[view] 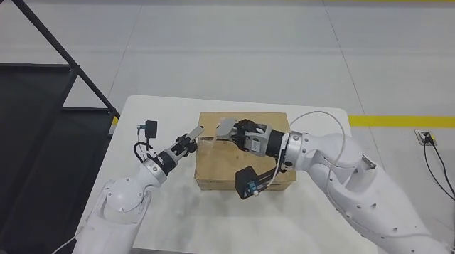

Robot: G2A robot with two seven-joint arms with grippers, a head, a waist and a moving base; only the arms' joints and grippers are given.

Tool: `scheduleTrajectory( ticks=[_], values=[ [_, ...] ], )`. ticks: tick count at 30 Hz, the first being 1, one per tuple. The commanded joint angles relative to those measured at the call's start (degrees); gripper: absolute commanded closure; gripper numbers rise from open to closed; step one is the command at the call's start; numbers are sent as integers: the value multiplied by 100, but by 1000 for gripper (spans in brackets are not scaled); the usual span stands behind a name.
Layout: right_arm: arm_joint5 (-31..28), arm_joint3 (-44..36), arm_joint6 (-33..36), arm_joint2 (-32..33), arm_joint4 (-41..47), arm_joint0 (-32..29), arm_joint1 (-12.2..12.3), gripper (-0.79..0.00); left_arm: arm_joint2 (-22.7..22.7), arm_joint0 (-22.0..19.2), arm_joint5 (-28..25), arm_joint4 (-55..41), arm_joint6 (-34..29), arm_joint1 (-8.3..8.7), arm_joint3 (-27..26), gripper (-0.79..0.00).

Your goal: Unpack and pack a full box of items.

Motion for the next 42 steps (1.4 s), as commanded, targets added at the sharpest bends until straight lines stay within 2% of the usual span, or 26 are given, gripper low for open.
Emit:
scheduleTrajectory(
  ticks=[1, 10, 18, 28, 32, 37, 42],
  values=[
    [82, 45, -59, -25, -71, 56, -17, 0, 11, -2, 1, 9, -2, 1, 14, -785],
    [444, 31, -319, -142, -499, 170, -78, 0, 43, -42, 29, -54, 24, -2, 100, -785],
    [629, -60, -480, -152, -728, 164, -107, 0, -115, -5, -14, -459, -10, 8, 76, -785],
    [660, 40, -509, -76, -679, 119, -147, 0, -617, 246, -273, -1381, -21, 42, -317, -785],
    [641, 167, -543, -64, -613, 121, -169, 0, -717, 369, -326, -1563, -280, 68, -536, -785],
    [663, 261, -592, -13, -554, 85, -183, 0, -605, 405, -280, -1439, -491, 84, -659, -785],
    [684, 288, -672, 57, -566, 1, -177, 0, -367, 259, -127, -1301, -406, 65, -492, -785]
  ],
)
